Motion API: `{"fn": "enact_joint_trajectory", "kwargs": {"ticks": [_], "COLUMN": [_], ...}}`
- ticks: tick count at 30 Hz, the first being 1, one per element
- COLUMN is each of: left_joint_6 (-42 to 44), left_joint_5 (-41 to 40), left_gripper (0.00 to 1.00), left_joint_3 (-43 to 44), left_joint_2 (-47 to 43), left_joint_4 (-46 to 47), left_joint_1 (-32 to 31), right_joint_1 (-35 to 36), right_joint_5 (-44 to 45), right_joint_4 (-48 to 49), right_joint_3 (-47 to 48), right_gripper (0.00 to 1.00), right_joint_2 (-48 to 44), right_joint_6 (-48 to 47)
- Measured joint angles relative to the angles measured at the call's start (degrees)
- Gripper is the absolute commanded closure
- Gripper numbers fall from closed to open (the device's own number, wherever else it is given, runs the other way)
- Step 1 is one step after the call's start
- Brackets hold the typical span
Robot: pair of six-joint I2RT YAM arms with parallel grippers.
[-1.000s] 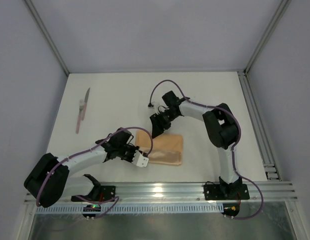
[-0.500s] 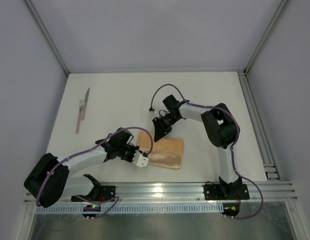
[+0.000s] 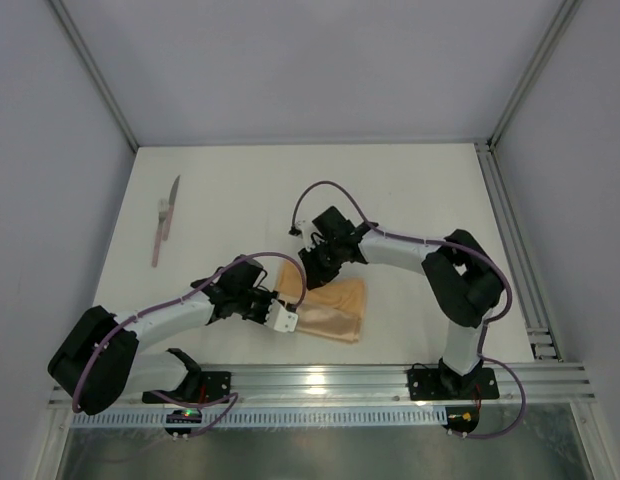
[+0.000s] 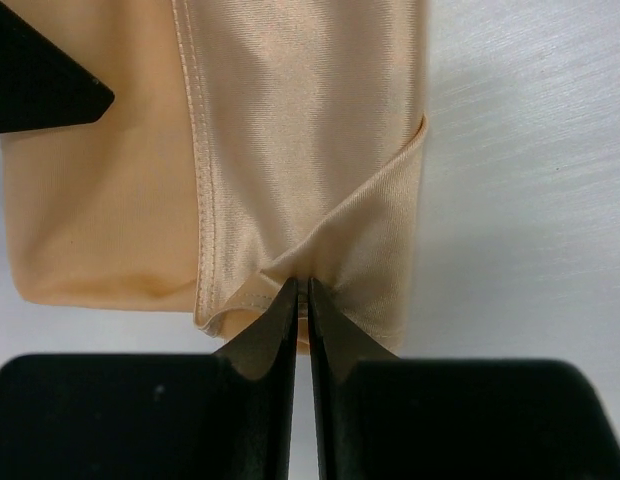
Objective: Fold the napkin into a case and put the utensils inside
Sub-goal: Fold the 2/3-rectangle-folded napkin at the center of the board.
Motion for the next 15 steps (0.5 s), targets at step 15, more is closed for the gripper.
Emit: {"fn": "enact_joint_trajectory", "kwargs": {"ticks": [15], "left_joint_6": [-2.03], "left_joint_5": [-0.87], "left_gripper": [0.91], "left_joint_3": [0.00], "left_joint_2": [0.09], "left_joint_4": [0.72], "left_joint_1": [0.00], "right_joint_1": [12.50], "right_joint_5": [28.72], "right_joint_4": [3.98], "right_joint_3": [-5.86], "right_gripper": [0.83], "right_joint_2": [-7.50], "right_joint_6": [11.91]}}
